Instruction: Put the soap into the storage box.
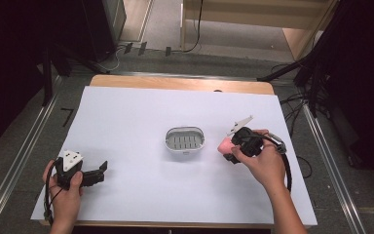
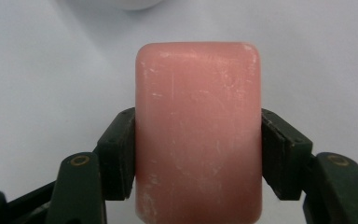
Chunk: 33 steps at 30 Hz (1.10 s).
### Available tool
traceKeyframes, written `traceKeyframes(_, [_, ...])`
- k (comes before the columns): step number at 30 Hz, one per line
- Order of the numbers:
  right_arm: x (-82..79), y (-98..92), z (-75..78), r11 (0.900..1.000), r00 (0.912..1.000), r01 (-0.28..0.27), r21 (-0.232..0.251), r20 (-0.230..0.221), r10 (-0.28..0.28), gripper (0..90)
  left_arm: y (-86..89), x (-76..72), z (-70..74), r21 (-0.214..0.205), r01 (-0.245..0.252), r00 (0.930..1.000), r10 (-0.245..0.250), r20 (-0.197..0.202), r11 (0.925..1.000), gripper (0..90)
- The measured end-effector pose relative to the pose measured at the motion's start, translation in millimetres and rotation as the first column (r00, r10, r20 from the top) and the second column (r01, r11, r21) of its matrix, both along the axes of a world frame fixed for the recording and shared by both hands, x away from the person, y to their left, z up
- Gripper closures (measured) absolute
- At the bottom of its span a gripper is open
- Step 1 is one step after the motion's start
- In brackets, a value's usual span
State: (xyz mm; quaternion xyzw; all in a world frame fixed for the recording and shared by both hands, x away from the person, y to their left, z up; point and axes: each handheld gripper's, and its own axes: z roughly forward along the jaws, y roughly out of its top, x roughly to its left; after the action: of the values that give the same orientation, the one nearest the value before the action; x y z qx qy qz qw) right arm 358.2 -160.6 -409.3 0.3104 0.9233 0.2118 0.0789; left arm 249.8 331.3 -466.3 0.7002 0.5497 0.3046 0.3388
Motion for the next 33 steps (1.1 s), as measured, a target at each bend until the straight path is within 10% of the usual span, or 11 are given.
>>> traceKeyframes(33, [11.4,47.1,28.7,0.9835,0.9832,-0.179,0.025,0.040,0.178,38.7,0.9,-0.1,0.2,-0.004,-0.007,1.0000,0.007,0.002,1.0000,0.0])
